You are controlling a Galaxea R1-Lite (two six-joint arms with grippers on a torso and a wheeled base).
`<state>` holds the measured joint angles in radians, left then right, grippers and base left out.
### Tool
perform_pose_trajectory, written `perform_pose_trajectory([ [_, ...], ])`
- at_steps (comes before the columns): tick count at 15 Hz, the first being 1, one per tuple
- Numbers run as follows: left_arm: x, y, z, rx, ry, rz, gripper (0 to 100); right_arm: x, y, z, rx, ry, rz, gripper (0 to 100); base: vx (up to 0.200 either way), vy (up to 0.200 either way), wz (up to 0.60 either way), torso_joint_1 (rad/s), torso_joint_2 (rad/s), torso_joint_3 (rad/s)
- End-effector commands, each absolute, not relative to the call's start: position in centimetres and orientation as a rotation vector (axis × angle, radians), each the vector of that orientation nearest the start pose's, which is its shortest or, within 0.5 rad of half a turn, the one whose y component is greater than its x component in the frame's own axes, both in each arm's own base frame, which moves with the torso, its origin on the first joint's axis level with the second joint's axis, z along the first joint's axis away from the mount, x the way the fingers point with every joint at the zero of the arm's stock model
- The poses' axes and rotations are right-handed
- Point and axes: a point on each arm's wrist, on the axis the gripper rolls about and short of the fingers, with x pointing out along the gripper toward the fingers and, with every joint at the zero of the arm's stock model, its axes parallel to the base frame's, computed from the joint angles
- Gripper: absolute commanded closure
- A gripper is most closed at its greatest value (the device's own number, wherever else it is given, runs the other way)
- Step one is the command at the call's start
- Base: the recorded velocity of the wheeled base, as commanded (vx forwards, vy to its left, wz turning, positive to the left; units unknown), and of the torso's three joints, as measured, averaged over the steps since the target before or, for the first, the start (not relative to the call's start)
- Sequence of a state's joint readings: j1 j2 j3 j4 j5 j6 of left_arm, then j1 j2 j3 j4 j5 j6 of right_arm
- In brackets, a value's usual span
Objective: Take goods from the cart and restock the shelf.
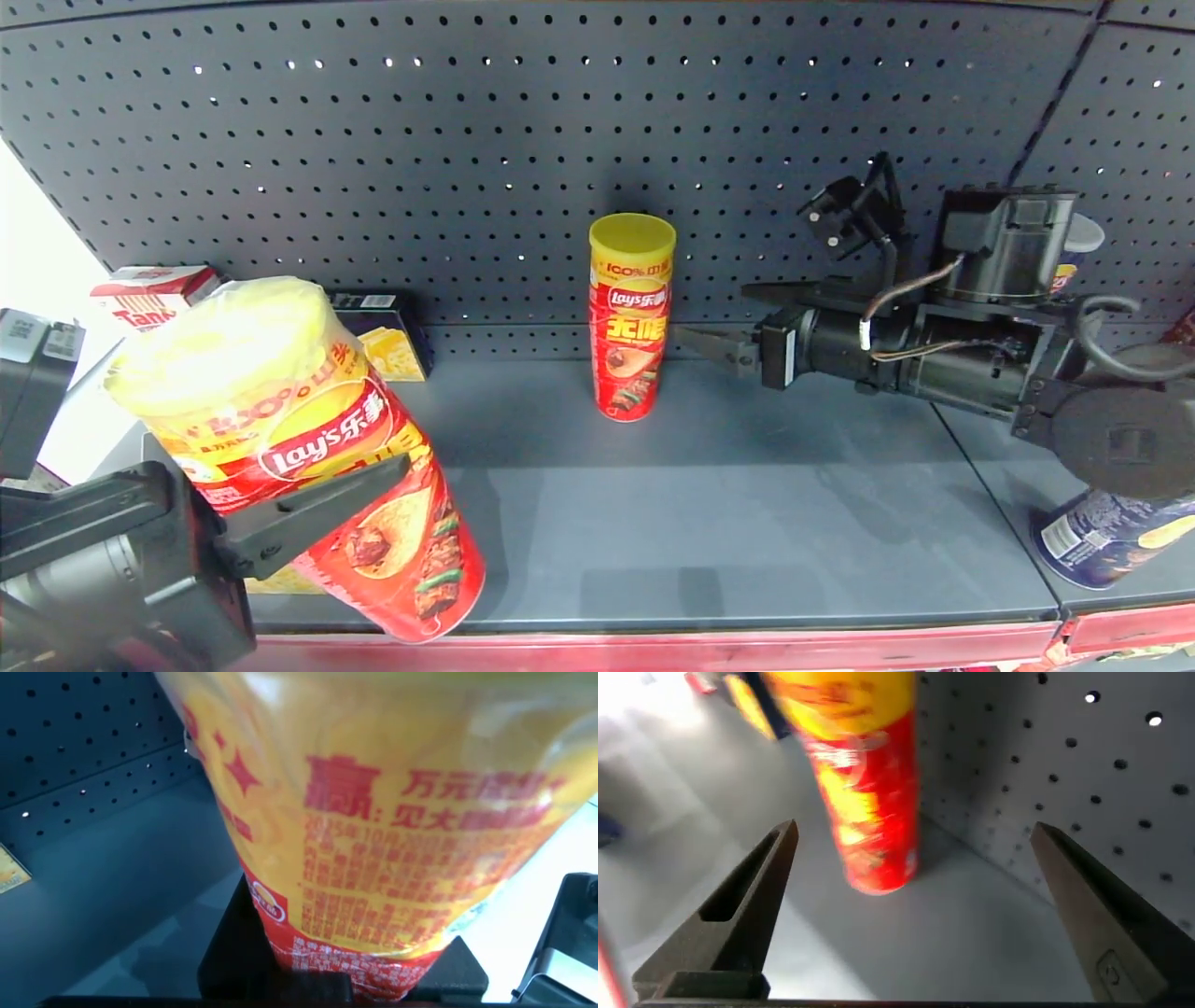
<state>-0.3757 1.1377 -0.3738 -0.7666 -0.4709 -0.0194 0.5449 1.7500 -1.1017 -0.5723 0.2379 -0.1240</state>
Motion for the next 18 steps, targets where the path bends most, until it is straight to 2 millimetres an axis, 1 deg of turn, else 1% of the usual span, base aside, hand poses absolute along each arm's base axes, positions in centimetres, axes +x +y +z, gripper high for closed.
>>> perform_pose_trajectory([
  [1, 13.8, -6.6, 20.6, -0.019, 0.008, -0.847, 100, 31.3, 18.9, 22.3, -0.148, 0.044, 0.774, 0, 0.000, 0.000, 0.00, 0.000, 0.00, 0.000],
  [3, 13.8, -6.6, 20.6, -0.019, 0.008, -0.847, 100, 32.5, 19.7, 21.2, -0.148, 0.025, 0.817, 0, 0.000, 0.000, 0.00, 0.000, 0.00, 0.000],
  [4, 13.8, -6.6, 20.5, -0.019, 0.010, -0.847, 100, 33.1, 20.0, 20.6, -0.153, 0.002, 0.878, 0, 0.000, 0.000, 0.00, 0.000, 0.00, 0.000],
  [6, 13.8, -6.5, 20.4, -0.019, 0.015, -0.847, 100, 34.7, 19.9, 19.8, -0.150, -0.086, 0.951, 0, 0.000, 0.000, 0.00, 0.000, 0.00, 0.000],
  [7, 13.8, -6.5, 20.4, -0.019, 0.013, -0.842, 100, 35.1, 20.2, 19.6, -0.150, -0.095, 0.951, 0, 0.000, 0.000, 0.00, 0.000, 0.00, 0.000],
  [9, 13.9, -6.3, 20.4, -0.018, 0.012, -0.833, 100, 35.3, 20.4, 19.2, -0.151, -0.093, 0.961, 0, 0.000, 0.000, 0.00, 0.000, 0.00, 0.000],
  [11, 13.8, -6.3, 20.3, -0.018, 0.014, -0.833, 100, 35.2, 20.6, 19.0, -0.150, -0.090, 0.994, 0, 0.000, 0.000, 0.00, 0.000, 0.00, 0.000],
  [14, 13.8, -6.3, 20.3, -0.018, 0.014, -0.833, 100, 34.3, 21.6, 18.7, -0.170, -0.094, 1.039, 0, 0.000, 0.000, 0.00, 0.000, 0.00, 0.000],
  [15, 13.8, -6.3, 20.3, -0.018, 0.014, -0.833, 100, 34.3, 21.7, 18.7, -0.170, -0.093, 1.040, 0, 0.000, 0.000, 0.00, 0.000, 0.00, 0.000],
  [16, 13.8, -6.3, 20.3, -0.018, 0.016, -0.833, 100, 33.5, 22.5, 18.6, -0.169, -0.091, 1.068, 0, 0.000, 0.000, 0.00, 0.000, 0.00, 0.000],
  [18, 13.8, -6.3, 20.3, -0.018, 0.016, -0.831, 100, 32.9, 23.1, 18.4, -0.170, -0.083, 1.088, 0, 0.000, 0.000, 0.00, 0.000, 0.00, 0.000],
])
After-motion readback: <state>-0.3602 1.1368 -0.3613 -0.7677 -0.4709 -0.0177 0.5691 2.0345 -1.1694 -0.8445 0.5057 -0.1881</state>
